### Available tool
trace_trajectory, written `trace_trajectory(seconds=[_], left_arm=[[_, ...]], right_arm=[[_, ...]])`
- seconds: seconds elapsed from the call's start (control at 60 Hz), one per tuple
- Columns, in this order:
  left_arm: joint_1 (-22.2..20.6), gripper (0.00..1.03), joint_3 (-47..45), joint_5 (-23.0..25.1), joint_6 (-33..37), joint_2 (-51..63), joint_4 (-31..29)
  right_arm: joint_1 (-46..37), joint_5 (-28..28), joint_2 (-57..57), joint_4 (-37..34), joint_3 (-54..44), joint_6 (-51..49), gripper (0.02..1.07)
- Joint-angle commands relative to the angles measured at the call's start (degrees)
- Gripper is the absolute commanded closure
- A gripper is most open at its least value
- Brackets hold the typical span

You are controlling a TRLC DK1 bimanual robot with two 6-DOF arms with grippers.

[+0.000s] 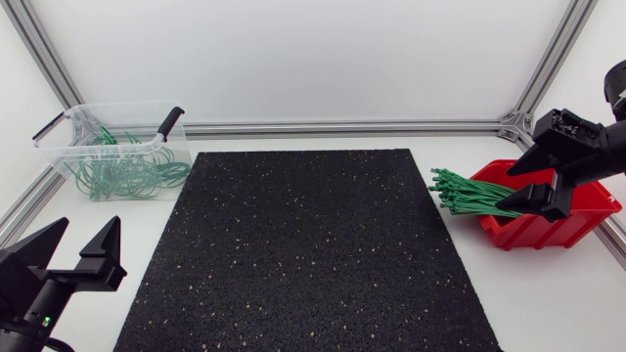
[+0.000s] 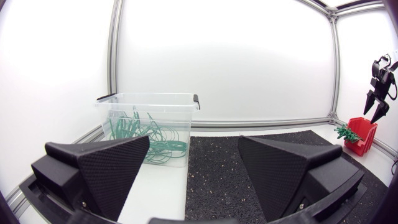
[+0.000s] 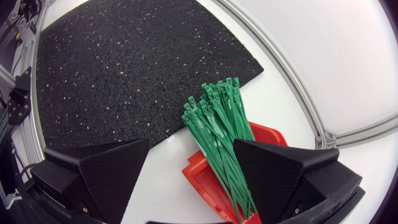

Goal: Take a green cable tie from the red box, thread the tail through the head to close it, then place it in the transparent bin on the left.

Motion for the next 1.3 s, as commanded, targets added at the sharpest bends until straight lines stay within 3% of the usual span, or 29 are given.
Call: trace_trajectory(seconds=[0.0,0.233,0.35,0.75,1.017,1.283], left_arm=[[0.2,0.04,-2.3,-0.3,-0.6,-0.3,-1.0],[0.1,0.04,-2.3,-0.2,-0.6,-0.3,-1.2],[0.0,0.04,-2.3,-0.3,-0.6,-0.2,-1.3],[-0.2,0.04,-2.2,-0.2,-0.7,-0.1,-1.4],[0.0,0.04,-2.2,-0.2,-0.7,-0.1,-1.5],[0.1,0.04,-2.2,-0.2,-0.7,-0.1,-1.5]], right_arm=[[1.0,1.4,3.8,-0.5,-1.2,-6.1,0.10],[3.0,4.8,7.5,2.6,-6.5,-15.8,0.10],[4.5,6.7,7.6,8.5,-10.4,-17.9,0.10],[6.7,10.1,10.8,17.0,-11.5,-17.8,0.10],[6.8,10.8,10.5,17.2,-12.1,-17.8,0.11],[6.8,11.3,4.6,18.3,-17.5,-19.1,0.18]])
